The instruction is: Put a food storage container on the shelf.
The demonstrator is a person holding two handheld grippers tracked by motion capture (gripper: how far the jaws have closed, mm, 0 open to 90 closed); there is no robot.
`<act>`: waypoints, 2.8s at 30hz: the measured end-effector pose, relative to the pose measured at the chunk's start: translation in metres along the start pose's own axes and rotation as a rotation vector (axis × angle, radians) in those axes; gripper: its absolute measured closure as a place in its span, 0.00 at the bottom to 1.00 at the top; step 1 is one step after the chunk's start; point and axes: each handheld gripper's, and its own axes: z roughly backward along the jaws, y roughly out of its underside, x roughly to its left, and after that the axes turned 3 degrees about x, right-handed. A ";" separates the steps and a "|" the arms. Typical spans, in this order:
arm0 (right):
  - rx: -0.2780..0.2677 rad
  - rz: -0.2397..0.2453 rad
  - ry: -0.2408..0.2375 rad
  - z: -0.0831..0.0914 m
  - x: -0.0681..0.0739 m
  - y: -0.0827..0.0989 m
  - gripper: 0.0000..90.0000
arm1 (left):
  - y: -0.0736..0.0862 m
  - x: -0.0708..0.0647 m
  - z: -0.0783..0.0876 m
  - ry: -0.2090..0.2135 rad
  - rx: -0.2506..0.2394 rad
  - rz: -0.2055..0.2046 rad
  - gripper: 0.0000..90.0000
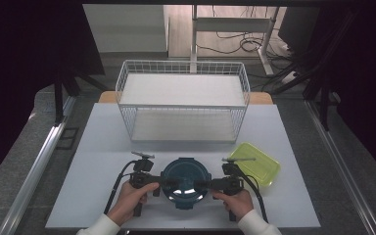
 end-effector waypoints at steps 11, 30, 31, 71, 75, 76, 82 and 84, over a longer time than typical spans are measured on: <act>-0.039 -0.054 -0.006 0.006 0.002 0.004 0.34 | 0.008 -0.010 0.007 -0.030 -0.047 -0.014 0.33; -0.081 -0.067 0.005 0.012 0.008 0.005 0.38 | 0.008 -0.017 0.015 -0.043 -0.081 -0.014 0.40; -0.083 -0.067 0.006 0.012 0.009 0.005 0.38 | 0.008 -0.017 0.015 -0.043 -0.074 -0.018 0.40; -0.158 0.041 0.030 0.026 0.035 -0.001 0.38 | -0.005 -0.035 0.038 -0.058 -0.128 -0.084 0.40; -0.161 0.046 0.029 0.028 0.035 -0.003 0.38 | -0.007 -0.038 0.038 -0.060 -0.129 -0.087 0.40; -0.161 0.046 0.027 0.029 0.035 -0.003 0.38 | -0.007 -0.039 0.039 -0.059 -0.134 -0.089 0.40; -0.170 0.059 0.033 0.032 0.039 -0.005 0.38 | -0.010 -0.041 0.042 -0.055 -0.141 -0.094 0.40; -0.175 0.065 0.032 0.034 0.042 -0.009 0.38 | -0.014 -0.044 0.045 -0.059 -0.142 -0.102 0.40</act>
